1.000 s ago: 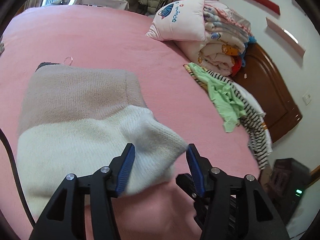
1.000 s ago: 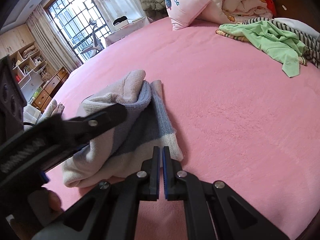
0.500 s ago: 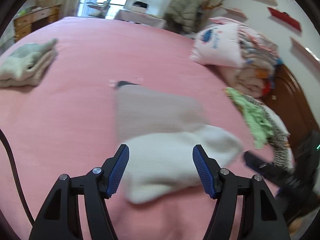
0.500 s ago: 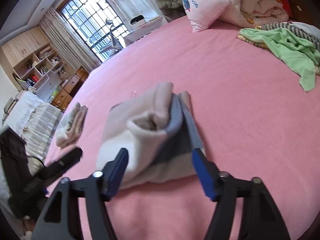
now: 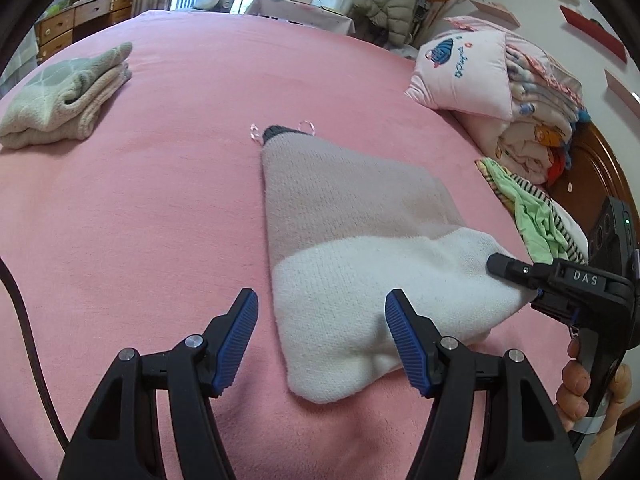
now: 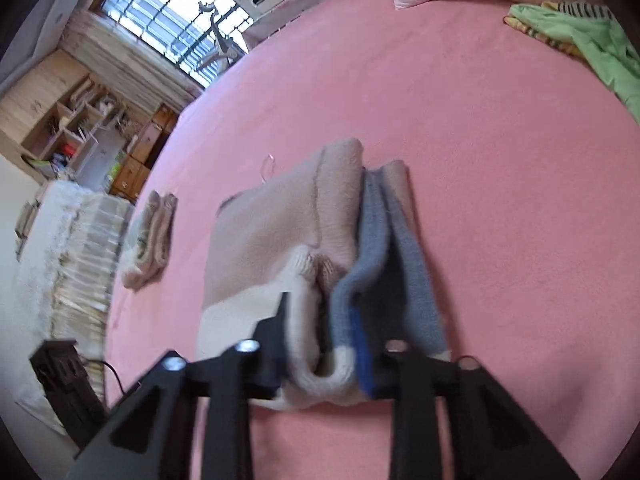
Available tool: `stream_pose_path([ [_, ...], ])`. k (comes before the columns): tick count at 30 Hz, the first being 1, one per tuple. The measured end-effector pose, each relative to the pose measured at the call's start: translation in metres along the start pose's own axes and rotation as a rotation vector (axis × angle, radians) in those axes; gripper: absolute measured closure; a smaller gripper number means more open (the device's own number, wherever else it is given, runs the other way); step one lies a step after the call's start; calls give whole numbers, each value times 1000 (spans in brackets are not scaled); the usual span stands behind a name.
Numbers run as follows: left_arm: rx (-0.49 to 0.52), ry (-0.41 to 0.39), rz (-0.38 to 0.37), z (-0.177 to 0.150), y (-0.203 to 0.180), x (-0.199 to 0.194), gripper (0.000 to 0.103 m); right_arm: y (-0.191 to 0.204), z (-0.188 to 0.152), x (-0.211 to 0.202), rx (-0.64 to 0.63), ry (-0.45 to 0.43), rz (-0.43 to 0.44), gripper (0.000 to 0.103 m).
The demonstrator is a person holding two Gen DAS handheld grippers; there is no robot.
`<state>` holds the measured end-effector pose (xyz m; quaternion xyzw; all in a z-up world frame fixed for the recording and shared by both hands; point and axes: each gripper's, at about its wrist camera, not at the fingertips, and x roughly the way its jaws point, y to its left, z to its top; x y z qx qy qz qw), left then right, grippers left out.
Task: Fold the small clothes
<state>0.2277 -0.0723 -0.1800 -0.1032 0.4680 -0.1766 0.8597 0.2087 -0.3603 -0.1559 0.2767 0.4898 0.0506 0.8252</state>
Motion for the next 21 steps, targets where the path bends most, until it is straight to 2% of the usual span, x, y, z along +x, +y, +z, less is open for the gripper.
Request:
stream_pose_path([
  [5, 22, 17, 1, -6, -6, 4, 38, -5, -11, -7, -19, -16, -10, 88],
  [9, 28, 26, -5, -9, -7, 6, 38, -4, -21, -13, -67, -46, -46, 88],
  [12, 39, 45, -13, -12, -8, 12, 38, -12, -27, -7, -88, -50, -104, 89],
  [15, 53, 68, -15, -18, -11, 22, 35, -26, -36, 11, -79, -32, -154, 89],
  [21, 47, 86, 4, -28, -7, 38, 28, -30, -40, 19, -92, -41, -170, 89],
])
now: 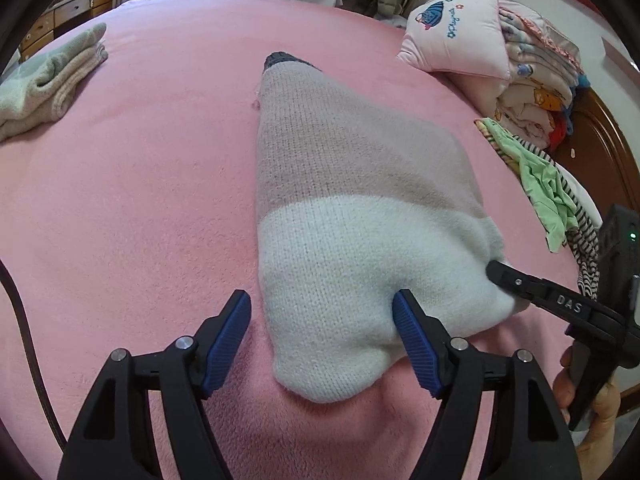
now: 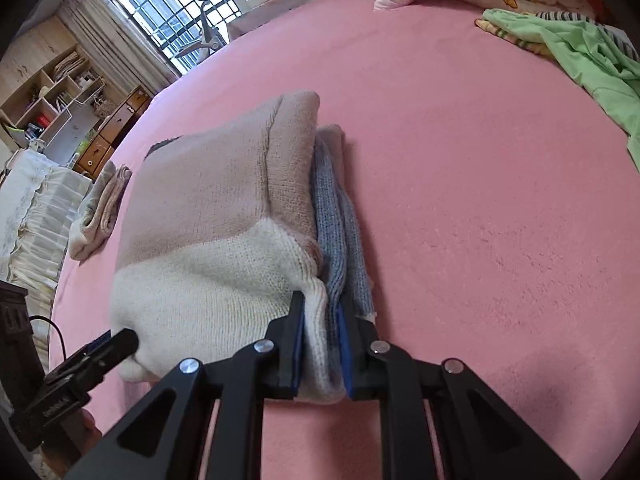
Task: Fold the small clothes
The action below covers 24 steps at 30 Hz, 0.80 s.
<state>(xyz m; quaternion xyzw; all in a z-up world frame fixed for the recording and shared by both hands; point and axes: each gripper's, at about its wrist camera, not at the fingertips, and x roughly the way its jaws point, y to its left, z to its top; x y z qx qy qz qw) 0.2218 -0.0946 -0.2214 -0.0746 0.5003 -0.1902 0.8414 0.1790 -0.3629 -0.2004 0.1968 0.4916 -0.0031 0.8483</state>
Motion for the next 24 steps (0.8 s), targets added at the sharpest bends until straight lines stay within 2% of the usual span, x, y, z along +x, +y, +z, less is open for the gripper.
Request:
stream_pose_path([
  [3, -26, 12, -8, 0, 8, 5, 25, 10, 1, -4, -63, -2, -45, 88],
  [5, -38, 14, -12, -1, 12, 7, 25, 17, 5, -11, -95, -17, -79, 77],
  [7, -34, 6, -6, -2, 12, 6, 25, 28, 12, -21, -132, -44, -122, 71],
  [10, -27, -4, 1, -4, 11, 6, 25, 46, 28, -38, -185, -123, -159, 70],
  [13, -30, -7, 2, -5, 8, 8, 25, 68, 53, -39, -232, -156, -135, 70],
  [15, -28, -9, 2, -6, 7, 7, 25, 86, 68, -28, -262, -138, -90, 70],
  [16, -27, -9, 5, -6, 6, 8, 25, 93, 74, -19, -274, -123, -66, 72],
  [19, -24, -9, 6, -8, 6, 6, 25, 119, 85, 10, -319, -60, 13, 94],
  [21, -18, -11, 9, -8, 6, 6, 25, 134, 89, 32, -340, -23, 35, 94],
  [24, -16, -11, 6, -8, 6, 7, 25, 142, 93, 58, -353, -1, -9, 94],
])
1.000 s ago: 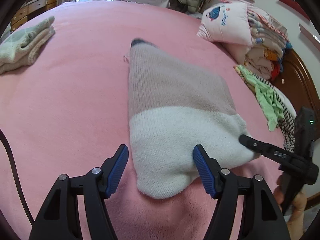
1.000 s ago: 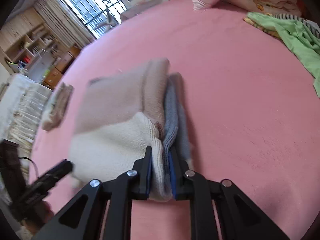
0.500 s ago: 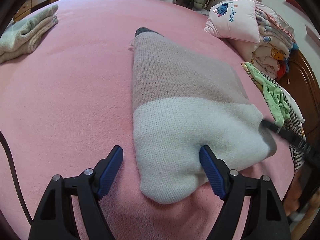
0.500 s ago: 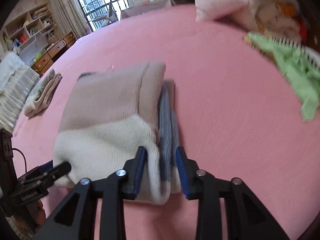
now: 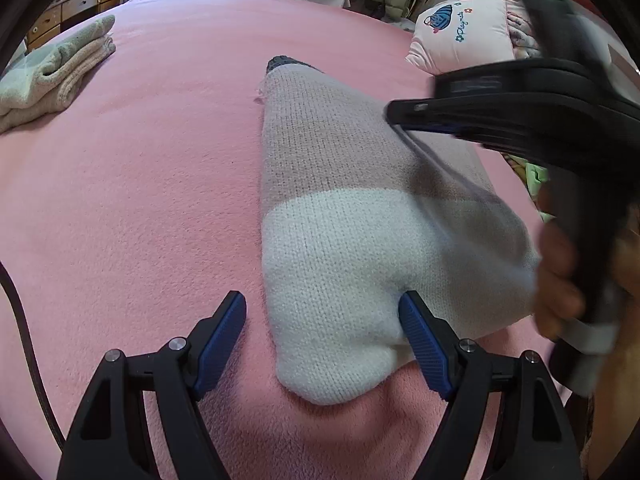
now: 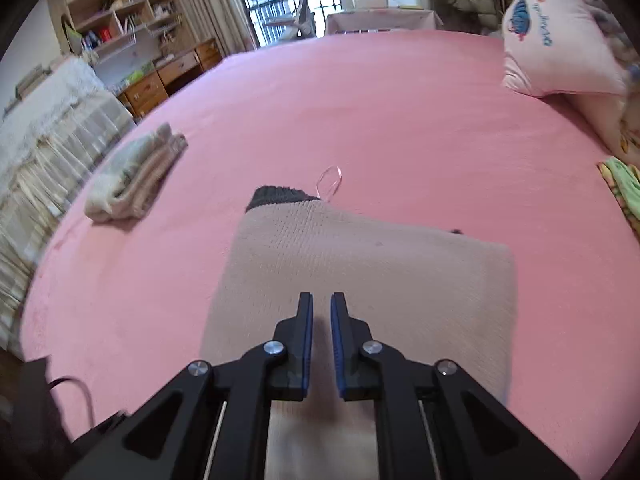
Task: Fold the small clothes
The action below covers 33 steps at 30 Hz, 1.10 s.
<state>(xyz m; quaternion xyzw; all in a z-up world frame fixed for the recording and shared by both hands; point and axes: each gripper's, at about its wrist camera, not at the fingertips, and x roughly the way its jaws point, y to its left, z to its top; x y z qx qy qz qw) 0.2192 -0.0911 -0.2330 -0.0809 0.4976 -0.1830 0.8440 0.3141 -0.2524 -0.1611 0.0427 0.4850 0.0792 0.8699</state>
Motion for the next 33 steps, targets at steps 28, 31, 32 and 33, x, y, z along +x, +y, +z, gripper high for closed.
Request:
stream_pose_path([
  [28, 80, -64, 26, 65, 3, -43, 25, -90, -34, -76, 128, -16, -34, 99],
  [31, 68, -74, 22, 75, 4, -47, 25, -79, -43, -84, 95, -23, -10, 99],
  [32, 63, -73, 14, 76, 5, -47, 25, -73, -45, -85, 81, -21, 5, 99],
  [33, 60, -71, 11, 76, 5, -45, 25, -66, -50, -84, 53, -14, 21, 99],
])
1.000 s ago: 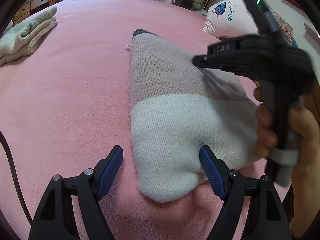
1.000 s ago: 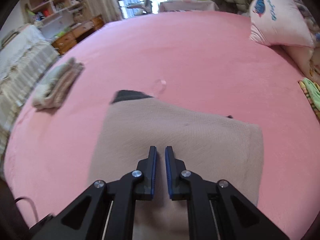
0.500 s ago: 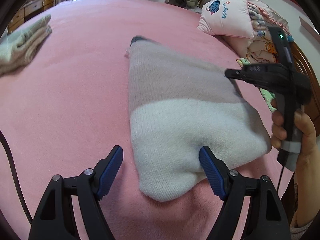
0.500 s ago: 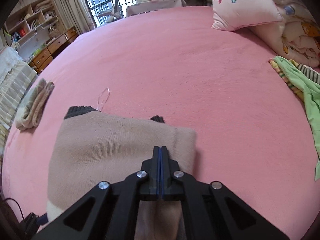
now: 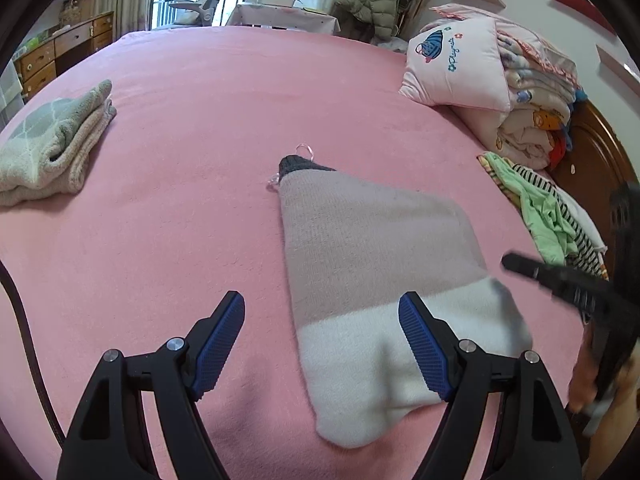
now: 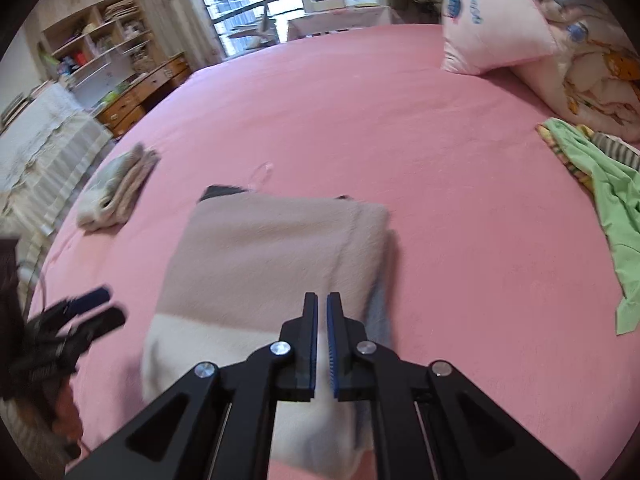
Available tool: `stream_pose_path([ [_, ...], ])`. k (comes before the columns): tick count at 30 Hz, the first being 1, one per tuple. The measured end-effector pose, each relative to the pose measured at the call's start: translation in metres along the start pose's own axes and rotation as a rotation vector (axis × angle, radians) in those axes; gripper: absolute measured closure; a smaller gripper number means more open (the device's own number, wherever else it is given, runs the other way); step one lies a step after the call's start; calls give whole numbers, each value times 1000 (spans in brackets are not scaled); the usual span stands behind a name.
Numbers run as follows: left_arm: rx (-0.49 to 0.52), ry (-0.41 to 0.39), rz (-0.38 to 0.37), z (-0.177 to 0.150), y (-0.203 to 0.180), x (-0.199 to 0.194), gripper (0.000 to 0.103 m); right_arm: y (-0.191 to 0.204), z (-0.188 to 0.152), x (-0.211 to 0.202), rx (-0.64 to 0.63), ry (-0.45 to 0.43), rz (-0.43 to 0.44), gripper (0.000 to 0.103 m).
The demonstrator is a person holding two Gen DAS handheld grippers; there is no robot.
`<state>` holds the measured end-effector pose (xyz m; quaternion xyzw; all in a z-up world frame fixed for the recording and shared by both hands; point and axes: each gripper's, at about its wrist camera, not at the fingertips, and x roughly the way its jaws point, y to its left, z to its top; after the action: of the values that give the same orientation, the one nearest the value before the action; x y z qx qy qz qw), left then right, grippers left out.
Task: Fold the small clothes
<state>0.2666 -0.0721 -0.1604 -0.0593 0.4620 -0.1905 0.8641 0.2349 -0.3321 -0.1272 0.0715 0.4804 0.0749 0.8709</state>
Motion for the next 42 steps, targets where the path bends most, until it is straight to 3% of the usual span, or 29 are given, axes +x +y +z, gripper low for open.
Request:
stream_pose_path([
  [6, 35, 69, 28, -14, -12, 28, 25, 5, -34, 28, -68, 65, -59, 101],
  [12, 31, 112, 28, -18, -8, 39, 25, -9, -37, 21, -8, 57, -7, 103],
  [15, 38, 110, 32, -12, -6, 35, 25, -10, -31, 8, 1, 51, 22, 95],
  [18, 48, 111, 26, -6, -3, 30, 25, -18, -24, -2, 36, 37, 50, 63],
  [19, 47, 113, 24, -4, -2, 29, 25, -20, -22, -5, 46, 26, 35, 41],
  [20, 45, 116, 22, -1, 0, 28, 25, -22, -21, -8, 53, 13, 19, 28],
  [23, 35, 118, 11, 8, 4, 24, 21, -31, -15, -13, 65, 0, 0, 26],
  [27, 27, 123, -28, 21, 12, 25, 2, -45, -8, -3, 108, 51, 41, 26],
  [35, -6, 148, -54, 22, 15, 39, 1, -65, -14, 33, 212, 147, 127, 26],
  [42, -106, 197, -137, 16, 21, 63, 1, -73, -23, 56, 266, 194, 213, 26],
])
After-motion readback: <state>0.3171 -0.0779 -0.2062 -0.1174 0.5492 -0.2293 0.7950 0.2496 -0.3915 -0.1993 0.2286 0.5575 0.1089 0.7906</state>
